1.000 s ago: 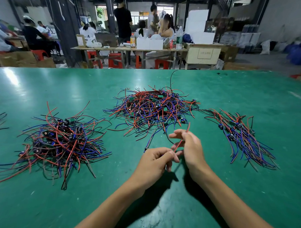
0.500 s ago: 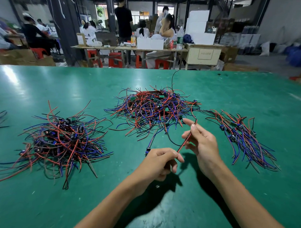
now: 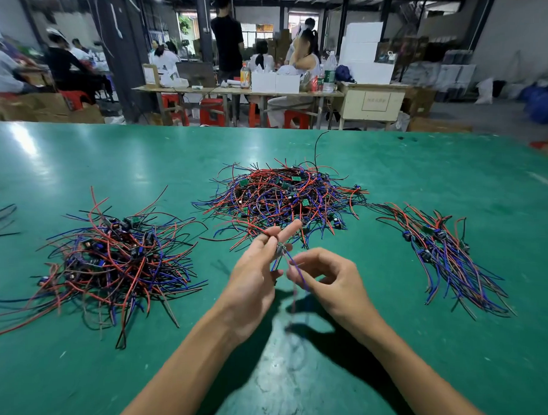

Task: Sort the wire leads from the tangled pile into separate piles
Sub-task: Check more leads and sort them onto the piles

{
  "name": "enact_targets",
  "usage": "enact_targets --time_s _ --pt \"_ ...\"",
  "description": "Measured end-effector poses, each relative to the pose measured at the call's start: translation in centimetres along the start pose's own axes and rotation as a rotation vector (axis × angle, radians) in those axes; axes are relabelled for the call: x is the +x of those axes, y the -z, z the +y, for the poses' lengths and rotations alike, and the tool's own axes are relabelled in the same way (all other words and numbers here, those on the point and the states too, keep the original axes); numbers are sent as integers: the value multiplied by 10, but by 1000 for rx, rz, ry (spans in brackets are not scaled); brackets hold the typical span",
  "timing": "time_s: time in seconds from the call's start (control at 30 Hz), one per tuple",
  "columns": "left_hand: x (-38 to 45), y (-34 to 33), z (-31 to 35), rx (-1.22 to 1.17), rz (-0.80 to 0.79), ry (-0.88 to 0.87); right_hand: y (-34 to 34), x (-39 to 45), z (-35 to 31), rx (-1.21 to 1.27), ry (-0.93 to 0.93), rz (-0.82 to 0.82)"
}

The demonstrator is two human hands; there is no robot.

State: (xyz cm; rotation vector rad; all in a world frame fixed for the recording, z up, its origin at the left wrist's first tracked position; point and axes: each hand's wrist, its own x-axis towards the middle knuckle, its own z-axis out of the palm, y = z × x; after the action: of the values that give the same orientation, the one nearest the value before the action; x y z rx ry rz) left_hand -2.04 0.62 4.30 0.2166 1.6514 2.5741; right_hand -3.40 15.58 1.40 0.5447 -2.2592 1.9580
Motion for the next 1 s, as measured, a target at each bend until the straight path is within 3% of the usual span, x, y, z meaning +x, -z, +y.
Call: enact_targets --time_s 0.17,0.3,0.43,0.57,0.67,0.73,0.83,1.0 --pt "1 -2 -7 130 -6 -28 3 -1 -13 211 -25 74" --pt "-3 -5 -10 79 65 -93 7 1 -16 307 -88 128" --pt "-8 -8 -13 104 64 -158 6 3 -19 516 -291 206" --pt "-9 -9 -12 383 -7 -326 15 4 -21 542 -402 163" --pt "-9 -8 -14 621 20 -510 28 7 -25 624 -478 123" --pt "-10 -8 -16 694 64 -534 37 8 -26 713 -503 74" --pt "-12 -9 -18 635 93 -449 46 10 -25 700 -521 -36" --pt "-15 -15 -11 259 -74 8 46 8 -19 229 -420 -145"
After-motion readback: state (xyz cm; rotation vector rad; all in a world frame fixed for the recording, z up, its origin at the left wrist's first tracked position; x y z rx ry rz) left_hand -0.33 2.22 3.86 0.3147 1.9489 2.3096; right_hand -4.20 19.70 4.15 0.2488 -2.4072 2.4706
